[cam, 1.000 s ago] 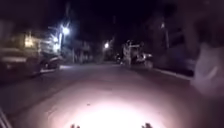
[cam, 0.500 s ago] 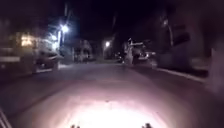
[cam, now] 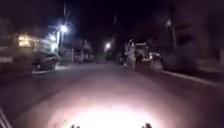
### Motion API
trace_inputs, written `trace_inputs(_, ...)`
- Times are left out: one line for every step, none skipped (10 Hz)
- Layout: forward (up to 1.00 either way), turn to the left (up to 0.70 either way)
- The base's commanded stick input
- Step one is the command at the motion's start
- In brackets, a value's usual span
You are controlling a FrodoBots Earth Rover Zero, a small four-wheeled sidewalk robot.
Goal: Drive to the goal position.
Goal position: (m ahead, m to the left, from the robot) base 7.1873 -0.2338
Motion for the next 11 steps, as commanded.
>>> trace_inputs(0.85, 0.00)
trace_inputs(0.85, 0.00)
trace_inputs(0.85, 0.00)
trace_inputs(0.85, 0.00)
trace_inputs(0.85, 0.00)
trace_inputs(0.85, 0.00)
trace_inputs(0.85, 0.00)
trace_inputs(0.85, 0.00)
trace_inputs(0.85, -0.16)
trace_inputs(0.85, -0.33)
trace_inputs(0.85, -0.30)
